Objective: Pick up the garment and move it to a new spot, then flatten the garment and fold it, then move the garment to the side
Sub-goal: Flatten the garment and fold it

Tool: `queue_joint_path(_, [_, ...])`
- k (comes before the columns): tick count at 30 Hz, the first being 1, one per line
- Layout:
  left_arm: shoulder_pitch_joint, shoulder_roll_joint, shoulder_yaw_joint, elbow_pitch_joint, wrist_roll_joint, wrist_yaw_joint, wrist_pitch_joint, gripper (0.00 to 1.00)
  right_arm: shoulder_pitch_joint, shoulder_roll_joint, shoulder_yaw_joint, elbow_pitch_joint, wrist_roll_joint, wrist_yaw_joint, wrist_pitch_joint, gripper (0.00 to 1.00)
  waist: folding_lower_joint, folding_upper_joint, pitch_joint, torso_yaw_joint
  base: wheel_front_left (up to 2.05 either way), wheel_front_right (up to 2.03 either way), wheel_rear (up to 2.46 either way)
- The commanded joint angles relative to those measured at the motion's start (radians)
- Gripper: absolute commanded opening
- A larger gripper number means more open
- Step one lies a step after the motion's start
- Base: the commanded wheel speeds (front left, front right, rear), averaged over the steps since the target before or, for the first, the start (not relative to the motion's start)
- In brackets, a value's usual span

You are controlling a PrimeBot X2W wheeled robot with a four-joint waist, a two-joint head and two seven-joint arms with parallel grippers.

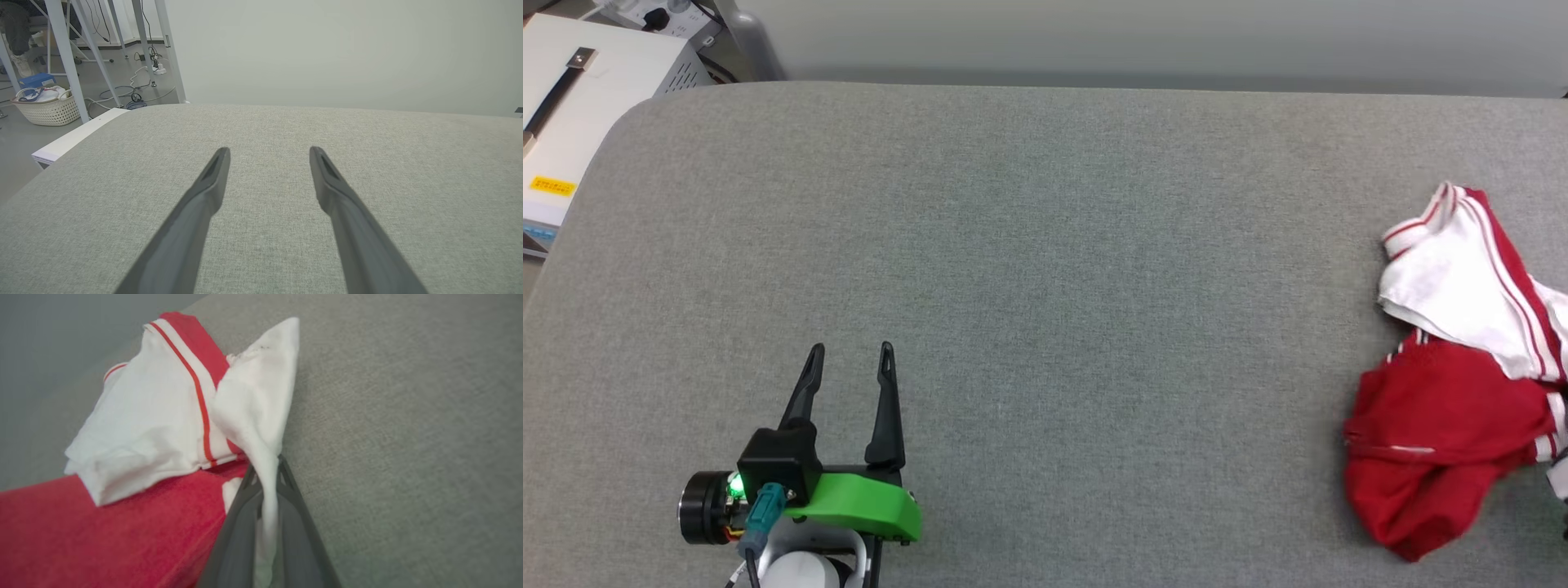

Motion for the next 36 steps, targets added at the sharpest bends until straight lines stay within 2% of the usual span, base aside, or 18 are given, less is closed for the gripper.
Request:
queue_joint_path(1, [0.005,-0.004,-0.003,0.002,-0.003,0.001,-0.006,1.00,0.021,0.008,-0.016,0.048,0.000,0.000,-0.002,0.00,0.0000,-0.0001,-0.001,0.000,0.00,0.00,0.00])
queue_joint_path(6, [0.009,-0.004,-0.010,0.008,-0.009,0.006,-0.006,1.00,0.019,0.040,-0.070,0.175,-0.016,0.000,-0.036,0.00,0.0000,-0.0001,-0.010,-0.006,0.00,0.00,0.00])
queue_joint_path(7, [0.012,-0.004,-0.011,0.010,-0.010,0.007,-0.006,1.00,0.016,0.049,-0.077,0.182,-0.017,0.000,-0.050,0.45,0.0000,-0.0001,-0.014,-0.008,0.00,0.00,0.00])
queue_joint_path(8, [0.015,-0.004,-0.011,0.011,-0.010,0.008,-0.006,1.00,0.014,0.054,-0.086,0.185,-0.016,0.000,-0.063,1.00,0.0000,-0.0001,-0.018,-0.011,0.00,0.00,0.00])
queue_joint_path(12, [0.028,-0.004,-0.015,0.013,-0.006,0.009,-0.006,1.00,0.010,0.035,-0.124,0.184,-0.074,0.000,-0.124,1.00,0.0000,-0.0001,-0.043,-0.017,0.00,0.00,0.00])
queue_joint_path(15, [0.039,-0.004,-0.013,0.011,0.000,0.007,-0.006,1.00,0.014,0.011,-0.184,0.128,-0.135,0.000,-0.136,1.00,0.0000,-0.0001,-0.061,-0.021,0.00,0.00,0.00])
queue_joint_path(18, [0.049,-0.004,-0.009,0.008,0.008,0.006,-0.006,1.00,0.031,0.001,-0.297,0.008,-0.232,0.000,-0.138,1.00,0.0000,-0.0001,-0.078,-0.024,0.00,0.00,0.00])
queue_joint_path(21, [0.060,-0.004,-0.004,0.004,0.015,0.003,-0.006,1.00,0.067,0.035,-0.402,-0.144,-0.353,0.000,-0.138,1.00,0.0000,-0.0001,-0.091,-0.024,0.00,0.00,0.00])
queue_joint_path(24, [0.066,-0.004,-0.002,0.002,0.019,0.000,-0.006,1.00,0.085,0.068,-0.434,-0.277,-0.449,0.000,-0.121,1.00,0.0000,-0.0001,-0.098,-0.024,0.00,0.00,0.00])
queue_joint_path(27, [0.068,-0.004,-0.001,0.000,0.022,-0.002,-0.006,1.00,0.084,0.085,-0.422,-0.441,-0.532,0.000,-0.011,1.00,0.0000,-0.0001,-0.098,-0.024,0.00,0.00,0.00])
queue_joint_path(30, [0.064,-0.004,-0.002,0.000,0.023,-0.005,-0.006,1.00,0.084,0.077,-0.366,-0.582,-0.579,0.000,0.130,1.00,0.0000,-0.0001,-0.094,-0.022,0.00,0.00,0.00])
queue_joint_path(32, [0.060,-0.004,-0.005,-0.002,0.024,-0.007,-0.006,1.00,0.077,0.056,-0.312,-0.668,-0.581,0.000,0.239,1.00,0.0000,-0.0001,-0.087,-0.019,0.00,0.00,0.00])
queue_joint_path(36, [0.047,-0.004,-0.010,-0.005,0.023,-0.011,-0.006,1.00,0.053,-0.003,-0.209,-0.762,-0.552,0.000,0.427,1.00,0.0000,-0.0001,-0.066,-0.010,0.00,0.00,0.00])
